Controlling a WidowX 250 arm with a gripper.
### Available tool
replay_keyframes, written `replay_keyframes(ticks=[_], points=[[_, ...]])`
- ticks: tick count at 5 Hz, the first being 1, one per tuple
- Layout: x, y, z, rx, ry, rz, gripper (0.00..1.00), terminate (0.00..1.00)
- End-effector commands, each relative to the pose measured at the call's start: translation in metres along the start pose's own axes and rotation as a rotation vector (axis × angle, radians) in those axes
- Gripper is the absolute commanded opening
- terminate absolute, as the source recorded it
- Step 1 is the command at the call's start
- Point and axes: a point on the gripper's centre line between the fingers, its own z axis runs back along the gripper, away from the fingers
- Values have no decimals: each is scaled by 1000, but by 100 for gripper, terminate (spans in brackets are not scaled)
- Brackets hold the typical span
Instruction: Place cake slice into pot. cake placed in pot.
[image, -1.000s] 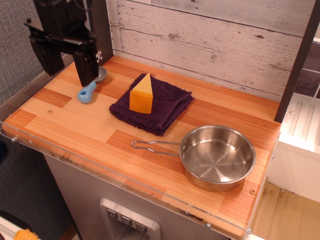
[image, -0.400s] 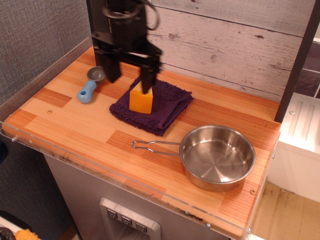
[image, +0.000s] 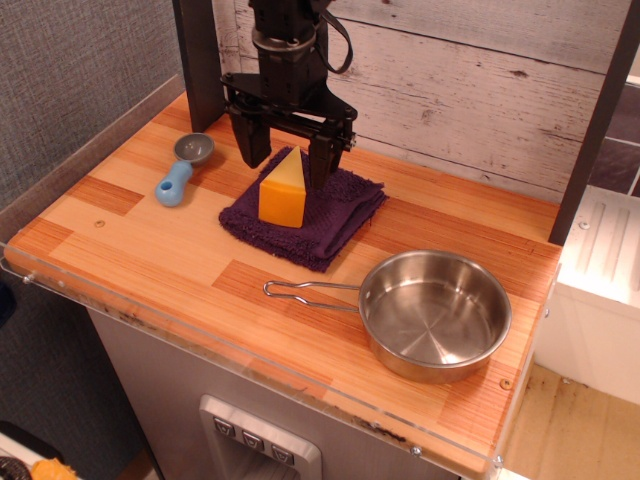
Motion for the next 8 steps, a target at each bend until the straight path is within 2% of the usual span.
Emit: replay_keyframes(ticks=[1, 2, 4, 5, 6, 7, 8], points=[[4, 9, -5, 28, -4, 1, 100, 0], [-3, 6, -12, 18, 5, 9, 0, 0], [-7, 3, 10, -17, -28, -16, 0, 0], [-15, -8, 46, -43, -86, -69, 0, 0], [-25, -28, 68, -86, -112, -120, 0, 0], [-45, -71, 70, -118, -76, -271, 0, 0], [-58, -100, 56, -91, -36, -392, 0, 0]])
